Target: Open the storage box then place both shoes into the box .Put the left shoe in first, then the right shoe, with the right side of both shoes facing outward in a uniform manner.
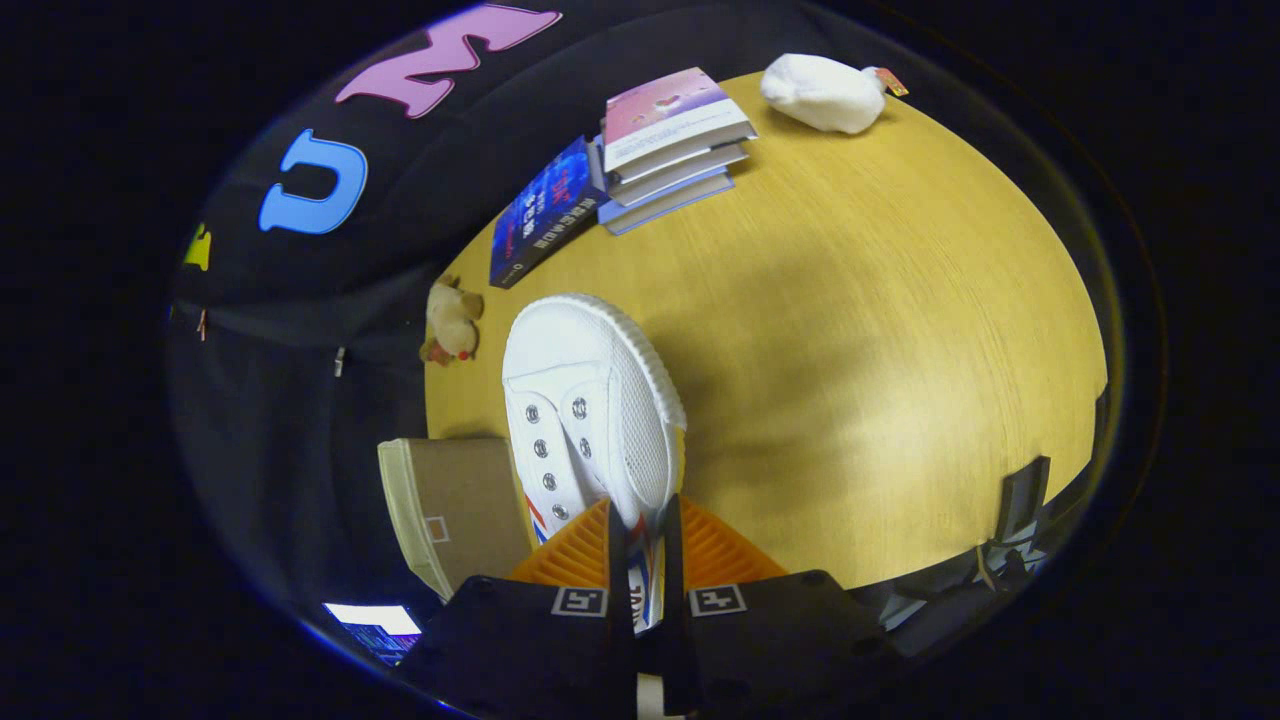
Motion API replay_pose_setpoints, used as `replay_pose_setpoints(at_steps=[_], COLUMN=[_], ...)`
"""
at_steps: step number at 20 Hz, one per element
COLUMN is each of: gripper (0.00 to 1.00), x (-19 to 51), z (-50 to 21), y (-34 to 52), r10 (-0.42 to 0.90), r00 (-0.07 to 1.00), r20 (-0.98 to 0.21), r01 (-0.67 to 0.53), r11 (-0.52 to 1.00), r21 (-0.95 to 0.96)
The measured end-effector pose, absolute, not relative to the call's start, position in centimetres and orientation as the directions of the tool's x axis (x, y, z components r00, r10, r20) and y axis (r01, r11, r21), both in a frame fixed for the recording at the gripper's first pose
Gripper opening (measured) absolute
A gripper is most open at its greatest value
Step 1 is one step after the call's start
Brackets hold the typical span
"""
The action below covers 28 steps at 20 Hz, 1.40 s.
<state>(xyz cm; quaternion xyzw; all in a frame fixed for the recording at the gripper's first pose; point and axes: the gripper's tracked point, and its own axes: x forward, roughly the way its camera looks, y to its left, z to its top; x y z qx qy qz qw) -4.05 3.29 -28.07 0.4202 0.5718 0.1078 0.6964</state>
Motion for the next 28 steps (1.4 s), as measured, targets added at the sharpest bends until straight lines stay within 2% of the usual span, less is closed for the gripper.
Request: replay_pose_setpoints(at_steps=[8, 13, 18, 28], gripper=[0.15, 0.15, 0.15, 0.14], x=[-1.0, -0.3, -0.6, -4.0], z=[-17.7, -12.7, -10.8, -13.2], y=[12.6, 19.4, 26.2, 34.3], r10=[0.713, 0.777, 0.804, 0.789], r00=[0.354, 0.323, 0.260, 0.107], r20=[-0.606, -0.540, -0.535, -0.606], r01=[0.248, 0.229, 0.247, 0.277], r11=[0.553, 0.489, 0.480, 0.561], r21=[0.796, 0.842, 0.842, 0.780])
